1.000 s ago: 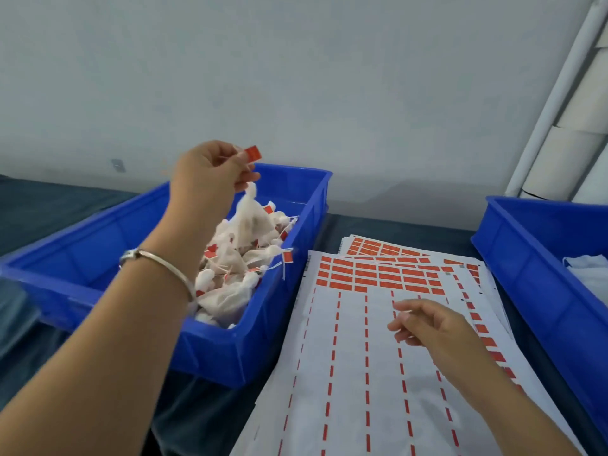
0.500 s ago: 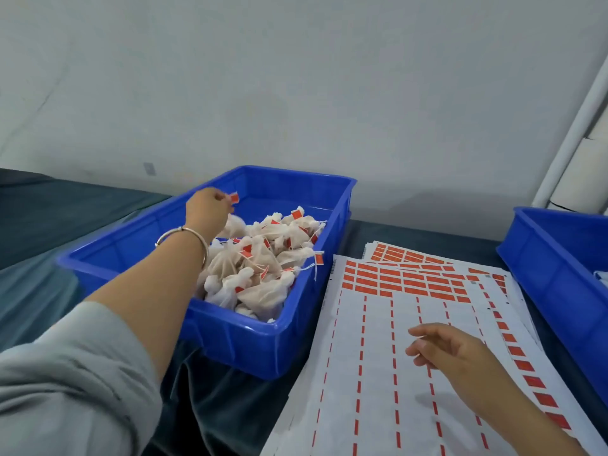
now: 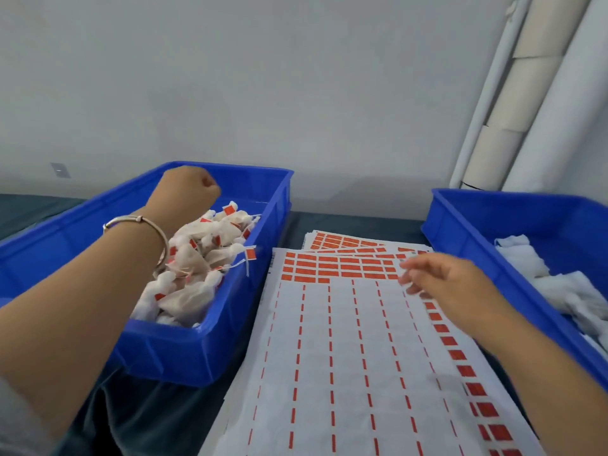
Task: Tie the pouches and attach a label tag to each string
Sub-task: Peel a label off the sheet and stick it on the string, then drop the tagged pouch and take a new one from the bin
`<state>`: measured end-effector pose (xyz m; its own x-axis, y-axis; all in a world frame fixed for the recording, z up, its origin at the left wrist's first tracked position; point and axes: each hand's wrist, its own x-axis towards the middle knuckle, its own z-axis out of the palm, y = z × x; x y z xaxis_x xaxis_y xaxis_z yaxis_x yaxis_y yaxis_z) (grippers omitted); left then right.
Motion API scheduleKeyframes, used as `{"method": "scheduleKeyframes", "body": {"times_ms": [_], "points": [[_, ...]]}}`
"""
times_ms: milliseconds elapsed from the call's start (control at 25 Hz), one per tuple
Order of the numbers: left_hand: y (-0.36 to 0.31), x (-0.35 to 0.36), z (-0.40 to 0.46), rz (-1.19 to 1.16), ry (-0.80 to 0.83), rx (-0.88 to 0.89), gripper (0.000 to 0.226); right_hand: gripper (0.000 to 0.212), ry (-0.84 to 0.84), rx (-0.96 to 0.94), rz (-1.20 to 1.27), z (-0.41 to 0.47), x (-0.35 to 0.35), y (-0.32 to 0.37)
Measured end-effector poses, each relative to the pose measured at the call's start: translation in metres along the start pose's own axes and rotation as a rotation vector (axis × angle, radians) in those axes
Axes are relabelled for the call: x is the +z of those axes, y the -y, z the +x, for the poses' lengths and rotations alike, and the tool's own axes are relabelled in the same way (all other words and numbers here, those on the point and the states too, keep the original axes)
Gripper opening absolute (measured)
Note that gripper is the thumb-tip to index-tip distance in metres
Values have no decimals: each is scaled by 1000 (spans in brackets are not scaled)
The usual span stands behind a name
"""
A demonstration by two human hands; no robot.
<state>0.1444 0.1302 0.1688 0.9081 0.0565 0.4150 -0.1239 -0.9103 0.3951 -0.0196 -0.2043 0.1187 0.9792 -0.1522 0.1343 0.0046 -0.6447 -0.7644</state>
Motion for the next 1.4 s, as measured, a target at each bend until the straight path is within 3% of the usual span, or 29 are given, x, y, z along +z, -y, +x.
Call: {"method": "scheduleKeyframes", "body": {"times_ms": [80, 240, 400, 480, 600, 680, 760, 840, 1000, 1200, 1400], "points": [[-48, 8, -9, -64, 103, 116, 23, 28, -71, -9, -21, 6, -29, 2], [-120, 60, -56, -19, 603, 358, 19, 46, -223, 30, -93, 16, -97, -16], [-134, 139, -125, 15, 937, 478, 45, 36, -170, 316, -305, 24, -149, -77], [-131, 169, -154, 26, 918, 488, 57, 27, 21, 438, -553, 22, -157, -115], [-127, 197, -175, 49, 750, 568, 66, 42, 392, 491, -739, 13, -147, -159], [-124, 207, -180, 39, 662, 585, 66, 29, 432, 480, -729, 11, -136, -168], [-121, 211, -183, 49, 619, 581, 66, 18, 323, 453, -727, 14, -134, -172], [-120, 214, -185, 60, 599, 576, 66, 23, 219, 450, -738, 16, -137, -175], [-120, 214, -186, 46, 581, 564, 66, 19, 187, 510, -628, 9, -144, -171], [-120, 213, -187, 24, 575, 543, 66, 20, -173, 415, -392, 2, -158, -150], [-121, 214, -187, 20, 576, 545, 68, 25, -440, 246, -311, 3, -161, -115]]}}
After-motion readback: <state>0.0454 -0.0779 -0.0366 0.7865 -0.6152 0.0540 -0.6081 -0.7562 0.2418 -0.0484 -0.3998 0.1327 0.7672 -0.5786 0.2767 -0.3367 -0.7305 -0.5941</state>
